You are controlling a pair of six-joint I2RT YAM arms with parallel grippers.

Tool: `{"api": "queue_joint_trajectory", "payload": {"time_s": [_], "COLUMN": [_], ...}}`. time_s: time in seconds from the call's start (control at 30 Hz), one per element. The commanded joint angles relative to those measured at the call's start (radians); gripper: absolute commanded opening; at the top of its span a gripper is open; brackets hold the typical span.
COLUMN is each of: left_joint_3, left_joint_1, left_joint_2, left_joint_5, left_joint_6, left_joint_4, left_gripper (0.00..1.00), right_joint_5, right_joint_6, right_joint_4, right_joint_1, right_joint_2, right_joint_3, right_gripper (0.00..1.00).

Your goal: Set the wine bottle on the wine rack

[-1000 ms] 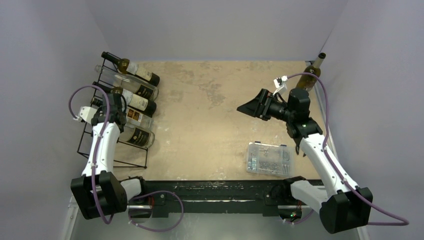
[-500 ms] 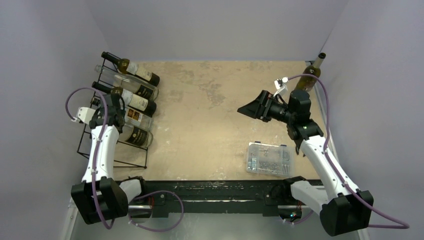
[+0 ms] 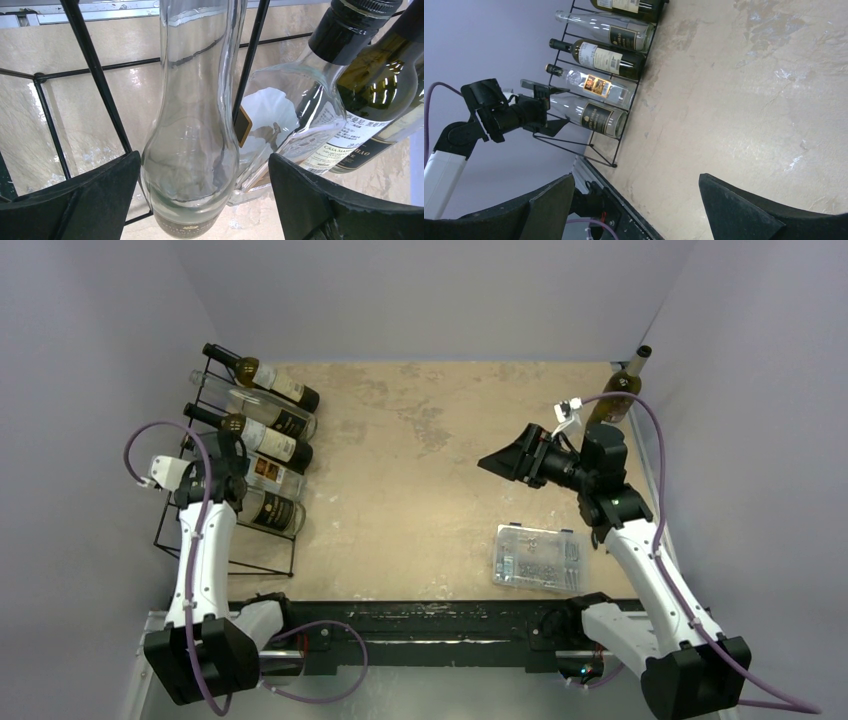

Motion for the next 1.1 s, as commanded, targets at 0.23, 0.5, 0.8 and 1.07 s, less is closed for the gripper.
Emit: {"api": "queue_joint_trajectory", "payload": {"time_s": [0.23,0.5,0.8,1.07], "left_joint_3": [0.039,0.089,0.147,0.162], "left_joint_1": [0.009,0.001,-0.050,-0.142], "left_joint_2": [-0.075,-0.097,-0.122,-0.105], "left_joint_5": [0.047,0.055,0.062,0.375], "left_joint_6": [0.030,0.053,0.152,0.394], "left_joint_4": [0.013,-0.036,-0.031,0.195], "left_gripper": [1.00,1.00,1.00,1.00], "right_joint_5": [0.069,0.102,0.143,0.188], "right_joint_6": [-0.013,-0.022,-0.027,-0.056], "right_joint_4": [-0.058,-0.095,-0.123,-0.160], "right_joint_1": [0.002,0.003,0.003,0.002], "right_joint_2": [-0.022,-0.009,0.048,0.101], "right_joint_3": [0.028,0.053,0.115,0.180], "right_gripper": [0.99,0.99,0.99,0.99]}}
